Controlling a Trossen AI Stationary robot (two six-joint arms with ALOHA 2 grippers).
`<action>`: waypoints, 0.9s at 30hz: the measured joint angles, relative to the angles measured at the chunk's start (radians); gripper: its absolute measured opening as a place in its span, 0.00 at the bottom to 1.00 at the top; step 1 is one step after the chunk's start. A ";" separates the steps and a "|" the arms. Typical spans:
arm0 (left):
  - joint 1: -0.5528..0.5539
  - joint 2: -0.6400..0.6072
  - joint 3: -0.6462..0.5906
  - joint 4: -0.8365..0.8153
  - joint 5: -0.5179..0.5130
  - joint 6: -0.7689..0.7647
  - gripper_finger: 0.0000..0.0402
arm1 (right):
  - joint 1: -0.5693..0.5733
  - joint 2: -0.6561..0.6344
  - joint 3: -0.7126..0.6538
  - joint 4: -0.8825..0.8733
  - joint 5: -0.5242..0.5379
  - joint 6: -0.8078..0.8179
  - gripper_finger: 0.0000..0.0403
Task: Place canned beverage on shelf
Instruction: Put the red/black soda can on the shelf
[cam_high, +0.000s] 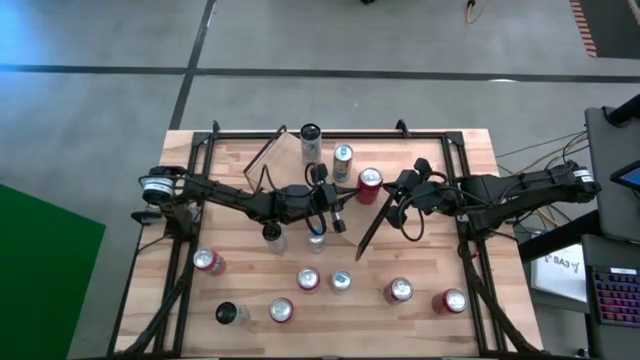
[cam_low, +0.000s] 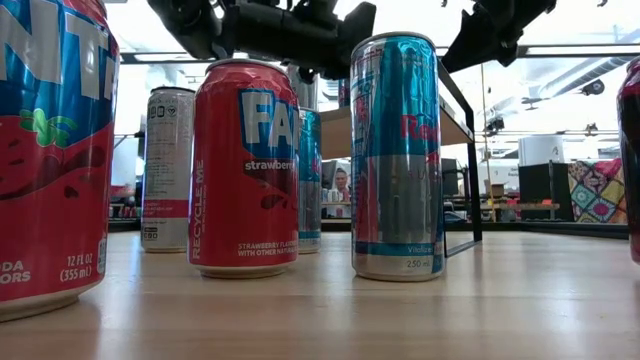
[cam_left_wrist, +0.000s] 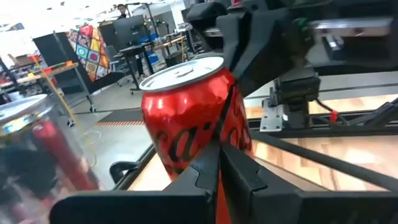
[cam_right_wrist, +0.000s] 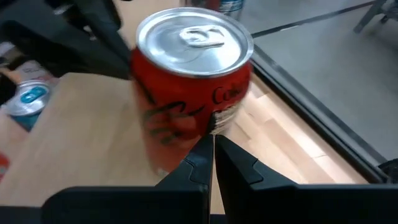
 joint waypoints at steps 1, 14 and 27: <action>0.000 0.000 0.000 -0.006 -0.002 0.000 0.00 | 0.000 0.000 0.000 0.002 -0.009 -0.001 0.03; -0.002 0.000 0.000 -0.104 -0.035 -0.017 0.00 | 0.000 -0.031 0.046 -0.161 -0.018 0.057 0.03; 0.018 0.000 0.000 -0.070 -0.103 -0.015 0.00 | -0.055 -0.037 0.064 -0.160 0.113 -0.004 0.03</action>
